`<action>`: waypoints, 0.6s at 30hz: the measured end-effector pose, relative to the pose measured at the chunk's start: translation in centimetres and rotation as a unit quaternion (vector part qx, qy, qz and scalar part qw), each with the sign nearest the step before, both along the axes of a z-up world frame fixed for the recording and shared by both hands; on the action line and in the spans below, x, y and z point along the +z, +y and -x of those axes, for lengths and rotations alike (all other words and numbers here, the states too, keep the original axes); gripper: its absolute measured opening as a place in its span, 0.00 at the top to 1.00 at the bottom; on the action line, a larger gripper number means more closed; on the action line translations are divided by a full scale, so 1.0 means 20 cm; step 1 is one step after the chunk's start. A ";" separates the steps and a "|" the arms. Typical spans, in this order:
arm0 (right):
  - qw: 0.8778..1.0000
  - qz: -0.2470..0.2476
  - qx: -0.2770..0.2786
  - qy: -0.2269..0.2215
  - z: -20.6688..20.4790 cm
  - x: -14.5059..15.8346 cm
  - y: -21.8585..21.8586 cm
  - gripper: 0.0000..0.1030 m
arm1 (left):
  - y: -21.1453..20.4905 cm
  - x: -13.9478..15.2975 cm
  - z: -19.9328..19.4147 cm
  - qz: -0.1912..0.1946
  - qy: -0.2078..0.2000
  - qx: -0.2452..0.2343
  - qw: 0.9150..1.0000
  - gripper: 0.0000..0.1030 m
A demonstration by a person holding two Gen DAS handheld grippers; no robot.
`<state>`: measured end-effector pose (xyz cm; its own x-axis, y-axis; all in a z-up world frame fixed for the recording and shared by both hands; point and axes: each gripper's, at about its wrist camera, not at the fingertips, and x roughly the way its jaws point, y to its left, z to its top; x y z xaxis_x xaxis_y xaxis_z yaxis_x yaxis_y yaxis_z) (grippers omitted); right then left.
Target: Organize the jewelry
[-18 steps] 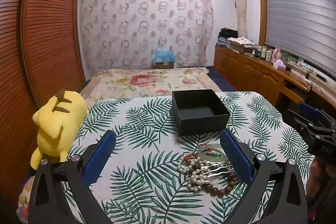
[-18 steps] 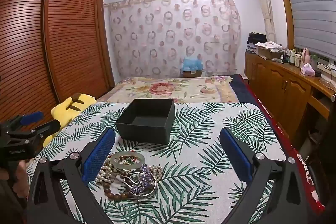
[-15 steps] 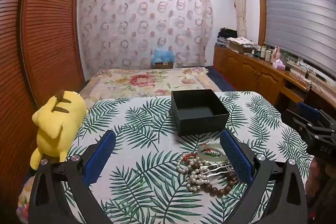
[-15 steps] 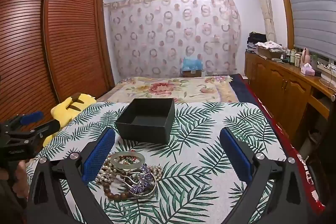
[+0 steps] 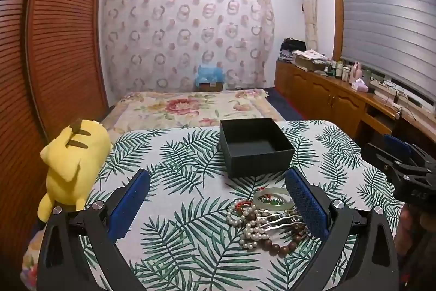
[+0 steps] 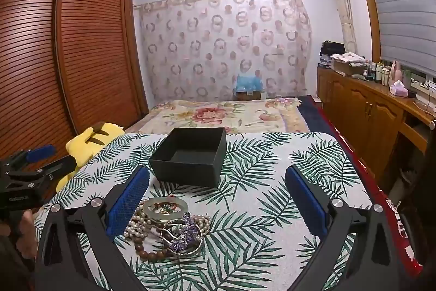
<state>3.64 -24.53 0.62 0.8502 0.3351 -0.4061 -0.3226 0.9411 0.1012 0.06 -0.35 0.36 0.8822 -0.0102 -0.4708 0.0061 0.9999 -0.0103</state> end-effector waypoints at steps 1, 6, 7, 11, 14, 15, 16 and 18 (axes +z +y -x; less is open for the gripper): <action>1.000 0.000 0.001 0.000 0.00 0.00 0.00 0.02 | 0.00 0.00 0.00 0.000 0.000 0.000 1.000 0.06; 1.000 0.000 0.000 0.000 0.00 0.00 0.00 0.02 | 0.00 0.00 0.00 0.000 -0.001 0.000 1.000 0.06; 1.000 0.000 0.000 0.000 0.00 0.00 0.00 0.02 | 0.00 0.00 0.00 0.000 -0.001 0.000 1.000 0.06; 1.000 0.000 0.000 0.000 0.00 0.00 0.00 0.02 | -0.02 0.03 0.01 0.000 -0.002 0.000 1.000 0.06; 1.000 0.000 0.000 0.000 0.00 0.00 0.00 0.02 | -0.04 0.05 0.01 -0.001 -0.003 -0.001 1.000 0.06; 1.000 -0.001 0.001 0.000 0.00 0.00 0.00 0.02 | -0.04 0.05 0.01 -0.001 -0.003 -0.001 1.000 0.06; 1.000 0.000 0.000 0.000 0.00 0.00 0.00 0.02 | -0.04 0.05 0.01 0.000 -0.003 -0.001 1.000 0.06; 1.000 0.000 0.000 -0.001 0.00 0.00 0.00 0.02 | -0.04 0.05 0.01 0.000 -0.004 -0.001 1.000 0.06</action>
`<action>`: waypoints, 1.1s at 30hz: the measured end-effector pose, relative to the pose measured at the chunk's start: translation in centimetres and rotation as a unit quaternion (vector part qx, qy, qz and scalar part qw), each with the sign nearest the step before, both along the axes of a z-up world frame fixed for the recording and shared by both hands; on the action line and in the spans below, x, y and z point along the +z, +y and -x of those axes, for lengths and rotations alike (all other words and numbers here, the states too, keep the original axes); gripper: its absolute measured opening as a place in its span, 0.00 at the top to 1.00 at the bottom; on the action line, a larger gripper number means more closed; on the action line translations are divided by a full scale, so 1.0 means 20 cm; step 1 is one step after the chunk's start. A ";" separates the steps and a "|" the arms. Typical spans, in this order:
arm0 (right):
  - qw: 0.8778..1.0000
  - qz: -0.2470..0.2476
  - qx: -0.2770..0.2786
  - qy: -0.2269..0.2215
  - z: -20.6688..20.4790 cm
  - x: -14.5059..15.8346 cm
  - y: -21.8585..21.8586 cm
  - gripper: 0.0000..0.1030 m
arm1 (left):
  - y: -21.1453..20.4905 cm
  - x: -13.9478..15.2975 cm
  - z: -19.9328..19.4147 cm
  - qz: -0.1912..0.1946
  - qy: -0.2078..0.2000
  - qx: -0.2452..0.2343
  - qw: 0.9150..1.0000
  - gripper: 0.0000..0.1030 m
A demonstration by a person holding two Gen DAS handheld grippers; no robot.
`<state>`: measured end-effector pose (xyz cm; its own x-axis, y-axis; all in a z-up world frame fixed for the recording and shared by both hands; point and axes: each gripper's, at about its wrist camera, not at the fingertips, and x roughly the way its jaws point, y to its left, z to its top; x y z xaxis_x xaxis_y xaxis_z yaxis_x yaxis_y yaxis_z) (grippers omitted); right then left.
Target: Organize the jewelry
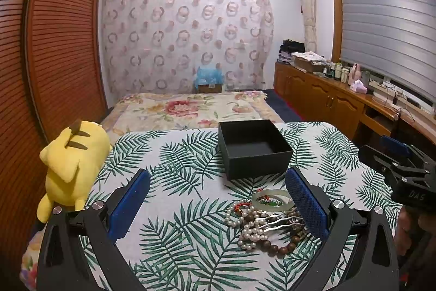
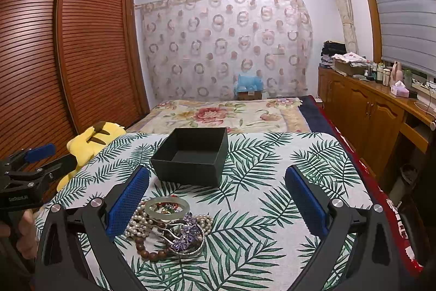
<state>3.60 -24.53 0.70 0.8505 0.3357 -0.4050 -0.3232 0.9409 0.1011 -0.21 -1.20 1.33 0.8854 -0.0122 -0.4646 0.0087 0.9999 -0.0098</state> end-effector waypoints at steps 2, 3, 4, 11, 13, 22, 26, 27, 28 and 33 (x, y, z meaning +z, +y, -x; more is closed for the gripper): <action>1.000 -0.001 0.000 0.000 0.00 0.00 0.00 0.02 | 0.00 0.00 0.00 0.000 0.000 0.001 1.000 0.06; 1.000 0.000 0.000 0.000 0.00 0.00 0.00 0.02 | 0.01 0.00 0.00 0.000 0.000 0.000 1.000 0.06; 1.000 -0.001 -0.001 0.000 0.00 0.00 0.00 0.02 | 0.00 0.00 0.00 0.000 0.000 0.000 1.000 0.06; 1.000 -0.001 0.000 0.000 0.00 0.00 0.00 0.02 | 0.00 0.01 0.00 0.001 -0.001 0.000 1.000 0.06; 1.000 -0.001 0.000 0.000 0.00 0.00 0.00 0.02 | -0.01 0.02 0.00 0.000 -0.002 -0.001 1.000 0.06; 1.000 -0.001 0.001 -0.001 0.00 0.01 0.00 0.02 | -0.02 0.06 0.00 0.000 -0.007 -0.001 1.000 0.06; 1.000 -0.001 0.001 -0.002 0.01 0.01 0.00 0.02 | -0.02 0.05 0.02 0.002 -0.009 -0.002 1.000 0.06; 1.000 -0.001 0.001 -0.002 0.01 0.01 0.01 0.02 | -0.02 0.05 0.02 0.002 -0.009 -0.002 1.000 0.06; 1.000 -0.001 0.002 -0.002 0.01 0.01 0.01 0.02 | -0.02 0.05 0.02 0.002 -0.010 -0.002 1.000 0.06; 1.000 -0.001 0.001 -0.002 0.01 0.01 0.01 0.02 | -0.01 0.05 0.03 0.002 -0.010 -0.003 1.000 0.06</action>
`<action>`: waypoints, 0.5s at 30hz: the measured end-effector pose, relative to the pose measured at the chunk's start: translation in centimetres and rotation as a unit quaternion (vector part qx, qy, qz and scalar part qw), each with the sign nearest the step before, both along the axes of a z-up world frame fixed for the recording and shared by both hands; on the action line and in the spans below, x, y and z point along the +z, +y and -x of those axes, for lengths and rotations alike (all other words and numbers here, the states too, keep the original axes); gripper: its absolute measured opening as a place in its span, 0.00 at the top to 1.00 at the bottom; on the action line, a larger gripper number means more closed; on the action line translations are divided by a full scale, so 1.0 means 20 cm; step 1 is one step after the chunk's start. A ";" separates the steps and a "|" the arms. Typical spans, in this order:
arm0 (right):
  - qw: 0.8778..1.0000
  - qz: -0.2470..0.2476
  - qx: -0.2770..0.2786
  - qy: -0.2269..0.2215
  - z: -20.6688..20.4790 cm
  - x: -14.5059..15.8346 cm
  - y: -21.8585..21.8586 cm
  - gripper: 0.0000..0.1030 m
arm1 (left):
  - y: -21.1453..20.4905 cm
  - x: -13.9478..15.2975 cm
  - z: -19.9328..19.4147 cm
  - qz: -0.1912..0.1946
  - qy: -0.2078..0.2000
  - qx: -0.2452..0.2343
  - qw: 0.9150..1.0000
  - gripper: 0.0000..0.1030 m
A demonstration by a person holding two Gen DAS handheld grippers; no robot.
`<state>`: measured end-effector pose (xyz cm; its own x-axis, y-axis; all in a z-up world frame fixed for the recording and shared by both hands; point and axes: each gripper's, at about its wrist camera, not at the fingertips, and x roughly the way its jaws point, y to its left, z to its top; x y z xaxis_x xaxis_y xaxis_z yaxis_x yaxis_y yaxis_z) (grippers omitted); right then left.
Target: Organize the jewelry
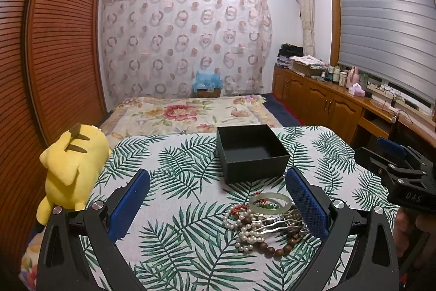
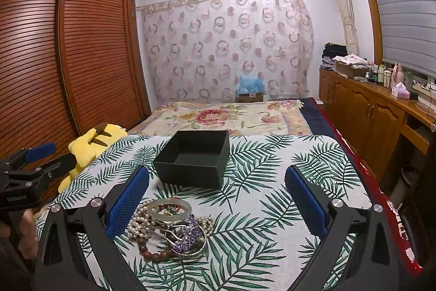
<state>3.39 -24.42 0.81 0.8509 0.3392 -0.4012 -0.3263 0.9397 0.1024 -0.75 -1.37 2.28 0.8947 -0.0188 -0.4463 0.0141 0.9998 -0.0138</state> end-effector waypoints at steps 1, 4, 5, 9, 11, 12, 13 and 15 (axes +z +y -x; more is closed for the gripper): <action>1.000 0.000 0.000 0.000 0.00 0.00 0.00 0.02 | 0.00 0.00 0.00 0.000 0.000 0.000 1.000 0.06; 1.000 0.000 0.000 0.000 0.00 0.00 0.00 0.02 | 0.00 0.00 0.00 0.001 0.000 0.000 1.000 0.06; 1.000 0.000 0.000 -0.001 0.00 0.00 0.00 0.02 | 0.00 0.00 0.00 0.000 0.000 0.000 1.000 0.06; 1.000 0.000 0.000 -0.001 0.00 0.00 0.00 0.02 | 0.00 0.00 0.00 0.000 -0.001 0.000 1.000 0.06; 1.000 0.000 0.000 -0.001 0.00 -0.01 0.00 0.02 | 0.00 0.00 0.00 0.000 -0.001 0.000 1.000 0.06; 1.000 0.000 0.000 -0.001 0.00 -0.01 0.00 0.02 | 0.00 0.00 0.00 0.000 0.000 0.000 1.000 0.06; 1.000 0.000 0.000 -0.001 0.00 -0.01 0.00 0.02 | 0.00 0.00 0.00 0.000 -0.001 0.000 1.000 0.06; 1.000 0.000 0.000 -0.001 0.00 -0.01 0.00 0.02 | 0.00 0.00 0.00 0.000 0.000 0.000 1.000 0.06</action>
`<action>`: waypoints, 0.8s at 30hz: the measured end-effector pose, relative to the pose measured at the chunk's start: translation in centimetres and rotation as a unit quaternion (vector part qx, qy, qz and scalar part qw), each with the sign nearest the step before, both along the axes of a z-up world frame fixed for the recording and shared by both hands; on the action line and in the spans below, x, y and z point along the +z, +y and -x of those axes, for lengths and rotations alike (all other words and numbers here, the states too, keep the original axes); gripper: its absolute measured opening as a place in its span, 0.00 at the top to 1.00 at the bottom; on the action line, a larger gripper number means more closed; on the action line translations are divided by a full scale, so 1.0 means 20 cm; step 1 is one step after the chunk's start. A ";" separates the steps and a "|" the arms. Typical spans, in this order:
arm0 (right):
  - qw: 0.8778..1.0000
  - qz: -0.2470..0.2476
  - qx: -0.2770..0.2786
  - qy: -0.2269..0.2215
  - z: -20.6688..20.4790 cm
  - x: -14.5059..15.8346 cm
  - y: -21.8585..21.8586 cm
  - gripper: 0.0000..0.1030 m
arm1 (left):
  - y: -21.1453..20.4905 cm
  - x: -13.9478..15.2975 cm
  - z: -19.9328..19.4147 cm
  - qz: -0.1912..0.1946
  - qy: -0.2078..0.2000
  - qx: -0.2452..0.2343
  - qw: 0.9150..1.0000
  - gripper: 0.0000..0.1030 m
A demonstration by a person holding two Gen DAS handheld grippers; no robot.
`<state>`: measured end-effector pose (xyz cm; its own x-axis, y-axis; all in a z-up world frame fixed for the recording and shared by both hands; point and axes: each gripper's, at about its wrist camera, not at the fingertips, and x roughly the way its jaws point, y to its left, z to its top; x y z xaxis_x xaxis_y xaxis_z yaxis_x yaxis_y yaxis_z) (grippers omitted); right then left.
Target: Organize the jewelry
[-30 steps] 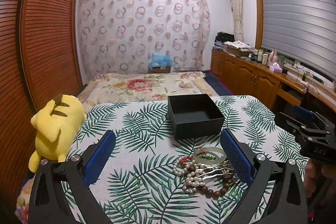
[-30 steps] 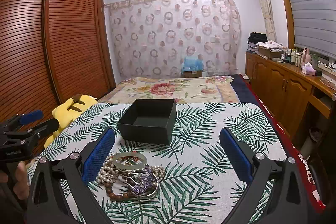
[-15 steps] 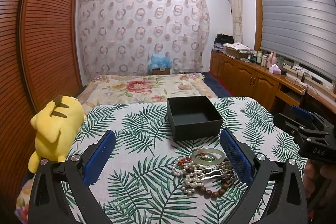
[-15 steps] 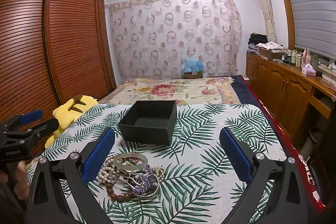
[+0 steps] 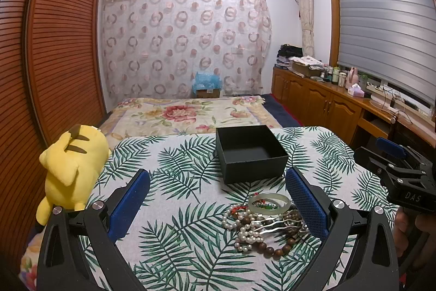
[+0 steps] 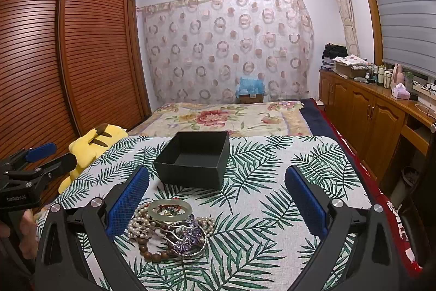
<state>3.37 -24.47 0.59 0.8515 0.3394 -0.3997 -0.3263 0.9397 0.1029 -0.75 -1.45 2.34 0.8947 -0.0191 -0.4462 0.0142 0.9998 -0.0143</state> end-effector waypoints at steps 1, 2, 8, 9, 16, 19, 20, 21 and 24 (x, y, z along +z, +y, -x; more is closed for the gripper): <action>1.000 0.000 0.000 0.000 0.01 0.03 0.02 0.02 | 0.00 0.01 0.00 0.000 0.000 -0.001 1.000 0.06; 1.000 0.000 0.000 -0.001 0.01 0.03 0.02 0.02 | 0.00 0.01 0.00 0.000 0.000 0.000 1.000 0.06; 1.000 0.000 0.000 0.000 0.01 0.03 0.02 0.02 | -0.01 0.00 0.00 0.001 0.002 0.000 1.000 0.06; 1.000 0.000 0.000 -0.001 0.01 0.03 0.02 0.02 | -0.01 0.00 0.00 0.001 0.003 -0.001 1.000 0.06; 1.000 0.000 0.004 0.009 -0.01 0.02 0.03 0.02 | 0.00 -0.09 -0.05 0.007 0.036 -0.007 0.999 0.06; 1.000 0.004 0.006 0.015 -0.02 -0.01 0.01 0.02 | 0.01 -0.14 -0.09 0.002 0.062 -0.009 0.998 0.06; 1.000 0.005 0.007 0.018 -0.03 -0.03 0.01 0.02 | 0.01 -0.16 -0.09 0.000 0.069 -0.009 0.998 0.06; 1.000 0.008 0.009 0.020 -0.04 -0.04 0.01 0.02 | 0.01 -0.17 -0.10 -0.003 0.078 -0.010 0.997 0.06; 1.000 0.013 0.011 0.027 -0.06 -0.08 0.01 0.02 | 0.03 -0.22 -0.11 -0.006 0.095 -0.016 0.995 0.06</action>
<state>4.55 -24.26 -1.05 0.8213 0.3462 -0.4534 -0.3406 0.9352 0.0971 1.47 -0.90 -2.13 0.7930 -0.0408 -0.6078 0.0450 0.9990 -0.0085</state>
